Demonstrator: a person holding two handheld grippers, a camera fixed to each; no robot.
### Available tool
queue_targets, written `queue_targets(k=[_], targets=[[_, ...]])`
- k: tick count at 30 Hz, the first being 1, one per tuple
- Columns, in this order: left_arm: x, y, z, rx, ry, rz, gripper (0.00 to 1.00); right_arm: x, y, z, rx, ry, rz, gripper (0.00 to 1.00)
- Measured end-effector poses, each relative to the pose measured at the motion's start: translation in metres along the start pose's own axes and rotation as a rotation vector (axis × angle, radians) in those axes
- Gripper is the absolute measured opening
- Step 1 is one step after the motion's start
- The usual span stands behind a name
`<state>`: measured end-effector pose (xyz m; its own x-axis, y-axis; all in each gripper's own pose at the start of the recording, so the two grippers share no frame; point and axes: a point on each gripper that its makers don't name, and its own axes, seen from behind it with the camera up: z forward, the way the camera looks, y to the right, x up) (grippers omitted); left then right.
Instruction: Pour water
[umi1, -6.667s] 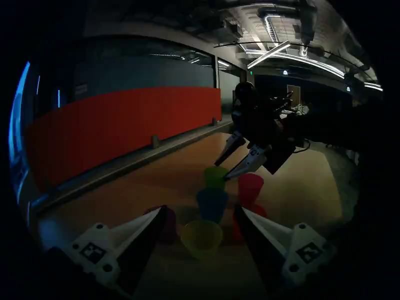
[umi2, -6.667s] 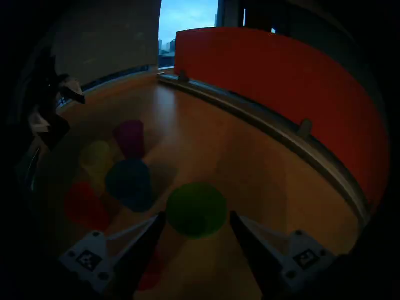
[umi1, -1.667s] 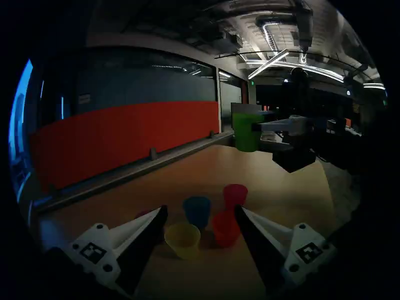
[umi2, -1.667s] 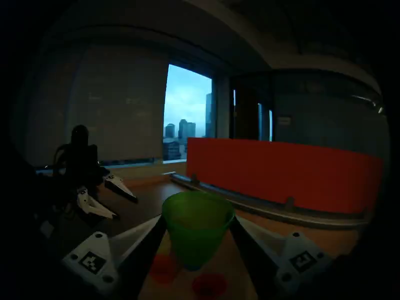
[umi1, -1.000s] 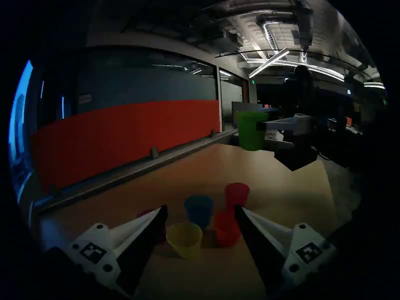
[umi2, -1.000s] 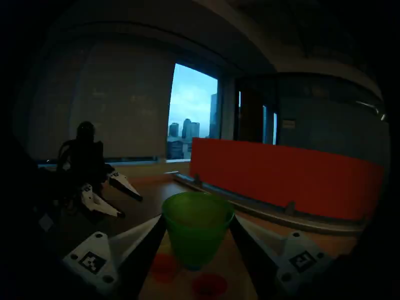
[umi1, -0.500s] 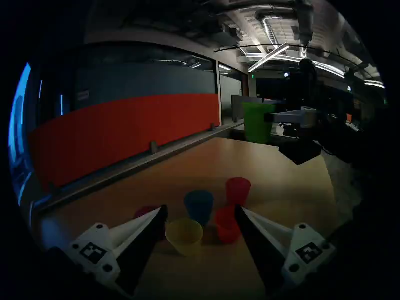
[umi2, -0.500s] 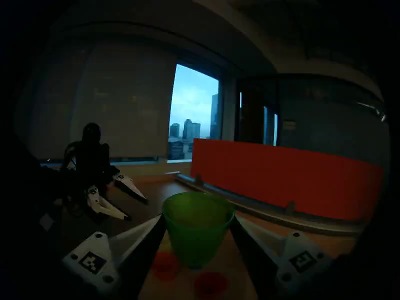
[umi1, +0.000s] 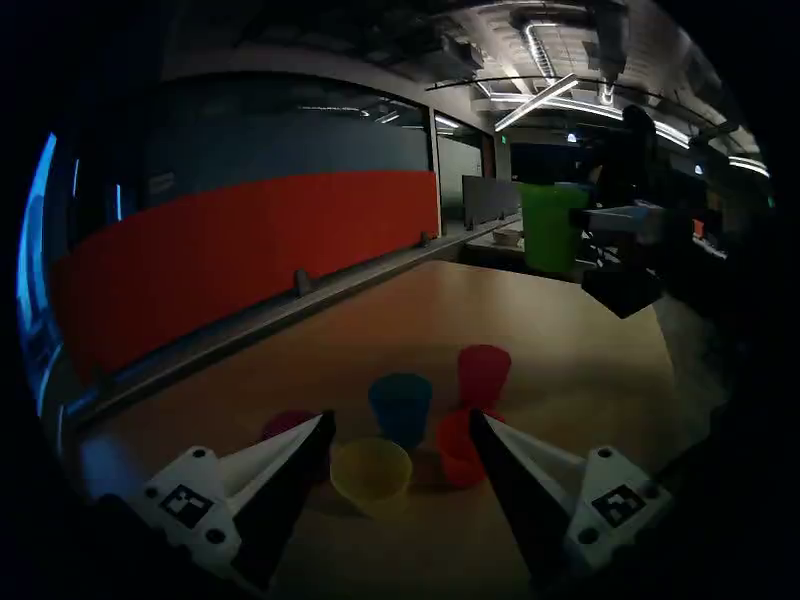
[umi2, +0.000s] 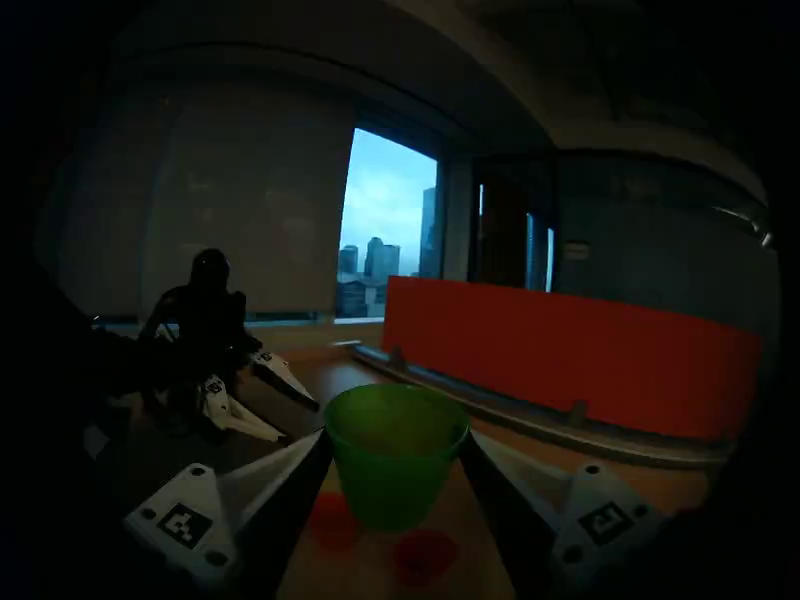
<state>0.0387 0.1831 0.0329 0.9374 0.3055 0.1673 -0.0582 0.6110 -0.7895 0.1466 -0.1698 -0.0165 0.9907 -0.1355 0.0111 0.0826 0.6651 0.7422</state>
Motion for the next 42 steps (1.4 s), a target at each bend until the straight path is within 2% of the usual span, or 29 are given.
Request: queue_targets(k=[19,29,42], targets=[[-0.018,-0.01,0.048,-0.042,-0.101,-0.005,0.99,-0.012,0.008,-0.022,-0.036,-0.004,0.023,0.91],[-0.032,-0.006,0.07,-0.088,-0.181,0.008,0.99,-0.017,0.011,-0.026,-0.044,-0.003,0.028,0.91],[-0.046,-0.01,0.097,-0.106,-0.283,0.039,0.99,-0.019,0.011,-0.025,-0.041,-0.011,0.027,0.91]])
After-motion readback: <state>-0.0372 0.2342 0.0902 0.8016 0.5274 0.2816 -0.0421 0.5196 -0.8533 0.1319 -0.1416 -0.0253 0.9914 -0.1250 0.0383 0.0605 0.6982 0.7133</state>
